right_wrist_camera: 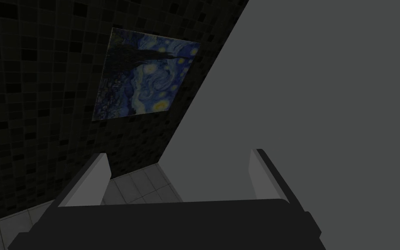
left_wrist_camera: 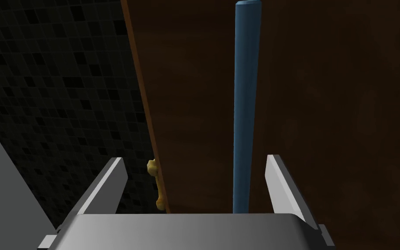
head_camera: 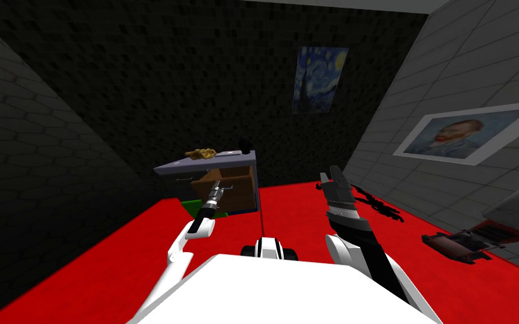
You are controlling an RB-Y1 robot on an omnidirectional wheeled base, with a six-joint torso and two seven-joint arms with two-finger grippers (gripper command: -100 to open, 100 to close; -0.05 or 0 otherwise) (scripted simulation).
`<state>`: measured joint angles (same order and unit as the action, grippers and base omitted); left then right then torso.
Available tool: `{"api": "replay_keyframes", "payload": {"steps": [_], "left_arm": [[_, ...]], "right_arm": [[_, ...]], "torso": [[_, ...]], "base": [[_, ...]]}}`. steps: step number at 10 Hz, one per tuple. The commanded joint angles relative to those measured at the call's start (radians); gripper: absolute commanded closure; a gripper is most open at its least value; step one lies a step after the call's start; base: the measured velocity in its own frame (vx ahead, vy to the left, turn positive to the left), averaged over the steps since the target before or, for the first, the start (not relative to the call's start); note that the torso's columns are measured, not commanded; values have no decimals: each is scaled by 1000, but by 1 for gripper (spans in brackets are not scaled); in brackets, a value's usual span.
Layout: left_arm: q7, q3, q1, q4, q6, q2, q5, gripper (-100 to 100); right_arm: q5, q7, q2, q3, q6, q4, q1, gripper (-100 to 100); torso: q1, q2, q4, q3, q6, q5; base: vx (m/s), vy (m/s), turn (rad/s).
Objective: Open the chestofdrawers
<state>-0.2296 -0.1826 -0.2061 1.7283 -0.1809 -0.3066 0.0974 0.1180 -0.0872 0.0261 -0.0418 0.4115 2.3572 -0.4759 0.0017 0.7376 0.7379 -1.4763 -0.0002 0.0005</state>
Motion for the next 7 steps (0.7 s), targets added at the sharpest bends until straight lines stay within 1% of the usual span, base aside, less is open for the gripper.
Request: {"api": "replay_keyframes", "payload": {"steps": [1, 2, 3, 4, 7], "left_arm": [[-37, -55, 18, -18, 24, -58, 29, -100], [-50, -76, 25, -20, 37, -80, 40, -100], [-40, -62, 28, -24, 31, -67, 33, -100], [-43, -65, 27, -27, 33, -69, 34, 0], [-42, -65, 26, -27, 34, -68, 34, 0]], "right_arm": [[0, 0, 0, 0, 0, 0, 0, 0], [0, 0, 0, 0, 0, 0, 0, 0], [0, 0, 0, 0, 0, 0, 0, 0], [0, 0, 0, 0, 0, 0, 0, 0], [0, 0, 0, 0, 0, 0, 0, 0]], "torso": [[-1, 1, 0, 0, 0, 0], [-2, 1, 1, 1, 0, -1], [-3, 1, 0, 1, 0, -1], [-2, 0, 1, 0, 1, -1], [-2, 0, 0, 0, 0, -1]], "base": [[-62, -79, -134], [-65, -97, -156], [-29, -44, -17], [-6, -6, 11], [0, 0, 0]]}}
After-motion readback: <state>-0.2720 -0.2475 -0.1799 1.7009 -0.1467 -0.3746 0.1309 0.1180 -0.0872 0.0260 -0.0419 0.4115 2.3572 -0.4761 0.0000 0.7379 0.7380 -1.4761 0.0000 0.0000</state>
